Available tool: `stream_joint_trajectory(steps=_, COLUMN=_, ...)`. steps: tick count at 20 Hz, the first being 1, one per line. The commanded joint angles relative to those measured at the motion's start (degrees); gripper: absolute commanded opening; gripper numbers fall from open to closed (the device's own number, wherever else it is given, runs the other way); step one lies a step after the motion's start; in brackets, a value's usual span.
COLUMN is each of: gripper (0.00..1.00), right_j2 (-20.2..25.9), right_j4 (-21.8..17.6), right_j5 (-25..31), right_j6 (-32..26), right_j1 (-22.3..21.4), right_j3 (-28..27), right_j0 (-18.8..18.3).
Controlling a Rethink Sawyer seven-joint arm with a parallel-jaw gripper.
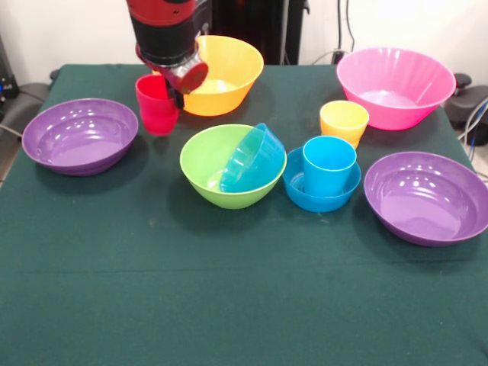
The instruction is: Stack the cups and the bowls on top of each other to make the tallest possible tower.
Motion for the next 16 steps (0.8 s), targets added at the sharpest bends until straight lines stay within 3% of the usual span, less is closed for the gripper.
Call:
stream_joint_trajectory(steps=1, gripper=0.00, right_j2=7.14, right_j4=2.27, right_j5=10.88, right_j6=-11.61, right_j1=-2.96, right_j3=-5.06, right_j0=-0.52)
stream_joint_trajectory(steps=9, gripper=0.00, right_j2=9.82, right_j4=5.61, right_j5=15.57, right_j6=-11.00, right_j1=-4.29, right_j3=-6.39, right_j0=-2.21)
stream_joint_trajectory(steps=16, gripper=0.00, right_j2=14.75, right_j4=13.25, right_j5=14.37, right_j6=-8.50, right_j1=-2.44, right_j3=-8.15, right_j0=-4.40)
